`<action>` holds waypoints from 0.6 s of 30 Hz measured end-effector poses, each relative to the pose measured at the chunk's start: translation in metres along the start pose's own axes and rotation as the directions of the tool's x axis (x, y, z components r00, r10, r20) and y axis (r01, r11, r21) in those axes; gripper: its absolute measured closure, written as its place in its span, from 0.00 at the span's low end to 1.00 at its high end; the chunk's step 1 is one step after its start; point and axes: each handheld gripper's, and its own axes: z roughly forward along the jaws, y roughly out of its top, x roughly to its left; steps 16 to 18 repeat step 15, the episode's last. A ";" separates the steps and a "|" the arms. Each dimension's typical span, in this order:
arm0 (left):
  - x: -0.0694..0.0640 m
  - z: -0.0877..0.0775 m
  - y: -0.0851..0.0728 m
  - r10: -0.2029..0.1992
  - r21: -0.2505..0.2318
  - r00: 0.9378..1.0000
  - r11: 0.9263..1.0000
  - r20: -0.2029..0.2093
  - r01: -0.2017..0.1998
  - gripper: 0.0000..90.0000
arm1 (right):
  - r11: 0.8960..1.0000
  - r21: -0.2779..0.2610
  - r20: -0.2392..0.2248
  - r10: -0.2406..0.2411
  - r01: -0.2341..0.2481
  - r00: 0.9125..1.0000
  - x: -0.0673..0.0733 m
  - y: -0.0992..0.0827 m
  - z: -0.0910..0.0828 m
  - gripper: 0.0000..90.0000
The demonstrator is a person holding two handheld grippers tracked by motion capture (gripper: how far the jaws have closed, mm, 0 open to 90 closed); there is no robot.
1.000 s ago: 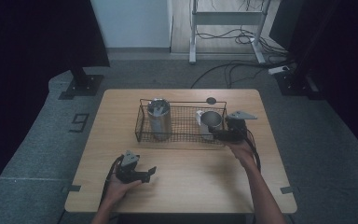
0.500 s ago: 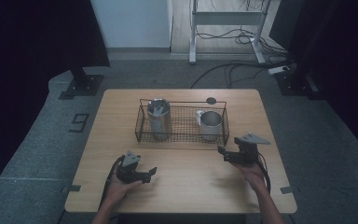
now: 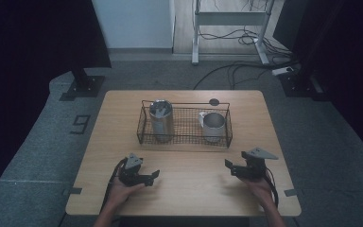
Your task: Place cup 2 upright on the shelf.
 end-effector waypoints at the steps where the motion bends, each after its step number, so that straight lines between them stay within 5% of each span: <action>1: 0.000 0.000 0.000 0.000 0.001 1.000 1.000 0.001 0.000 0.11 | 1.000 0.006 0.001 -0.001 0.001 1.000 0.000 -0.002 0.000 0.15; 18: -0.001 0.001 0.000 0.006 0.002 1.000 1.000 -0.003 -0.006 0.11 | 1.000 0.030 0.018 0.000 -0.001 1.000 -0.002 -0.011 0.002 0.15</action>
